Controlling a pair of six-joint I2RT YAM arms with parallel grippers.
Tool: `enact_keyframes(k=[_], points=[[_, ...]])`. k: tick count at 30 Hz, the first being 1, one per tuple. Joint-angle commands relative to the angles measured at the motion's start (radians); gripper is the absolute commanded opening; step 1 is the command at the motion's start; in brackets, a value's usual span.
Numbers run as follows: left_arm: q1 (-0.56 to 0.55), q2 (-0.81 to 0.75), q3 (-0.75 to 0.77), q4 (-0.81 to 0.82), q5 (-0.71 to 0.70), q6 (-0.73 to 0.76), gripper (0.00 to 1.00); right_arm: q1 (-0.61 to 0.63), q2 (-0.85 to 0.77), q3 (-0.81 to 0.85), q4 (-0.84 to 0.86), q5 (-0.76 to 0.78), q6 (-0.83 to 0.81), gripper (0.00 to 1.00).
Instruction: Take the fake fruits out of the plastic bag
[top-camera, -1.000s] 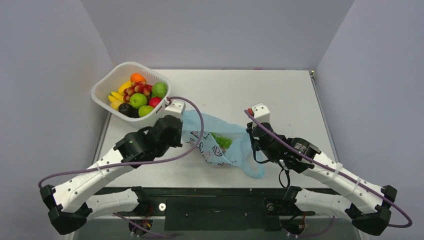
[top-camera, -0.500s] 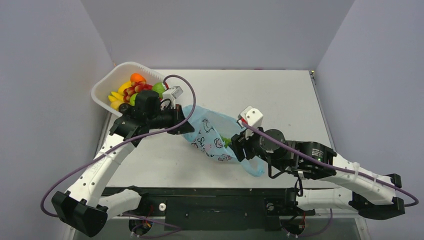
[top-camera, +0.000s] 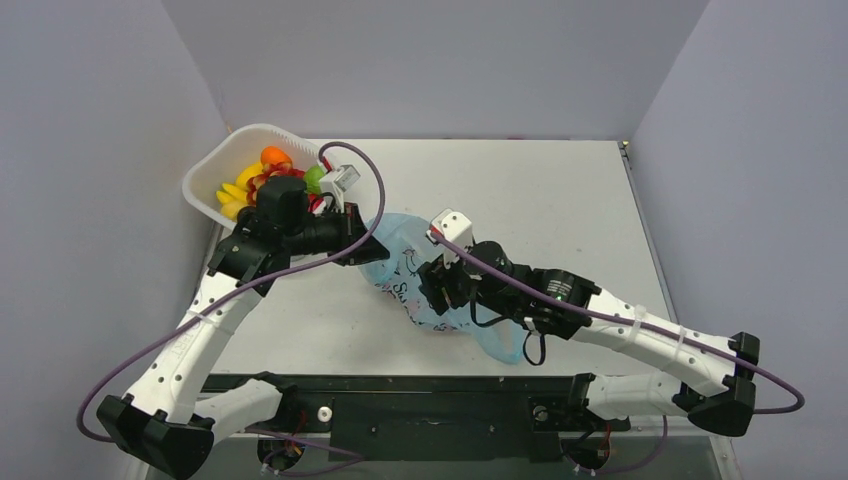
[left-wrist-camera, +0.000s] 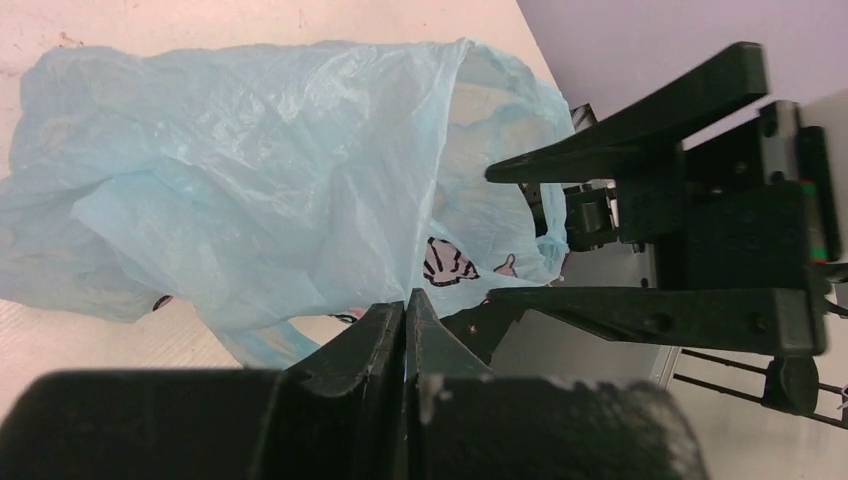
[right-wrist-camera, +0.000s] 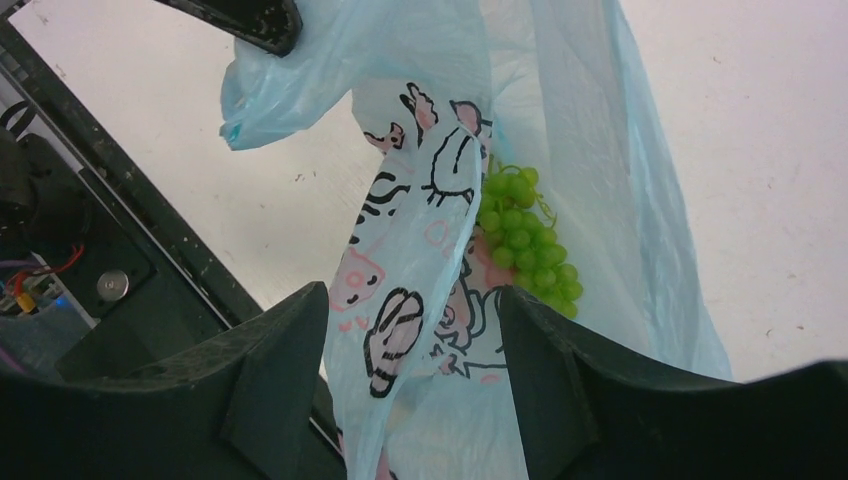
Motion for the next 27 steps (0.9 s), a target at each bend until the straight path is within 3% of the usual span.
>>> enact_keyframes(k=[1,9,21,23,27], points=[[0.007,-0.018,0.059,0.049,0.036,-0.007,0.00,0.012,0.034,-0.045,0.140,-0.033,-0.005,0.59],[0.014,-0.014,0.098,0.041,0.028,-0.006,0.00,0.075,0.077,-0.207,0.366,0.171,0.007,0.52],[0.032,0.004,0.181,-0.030,0.018,0.040,0.00,0.078,0.010,-0.237,0.308,0.271,-0.068,0.54],[0.032,0.010,0.204,-0.055,0.010,0.054,0.00,0.051,-0.021,-0.250,0.321,0.215,-0.092,0.55],[0.034,0.023,0.227,-0.069,0.010,0.060,0.00,-0.054,-0.025,-0.271,0.360,-0.091,-0.079,0.53]])
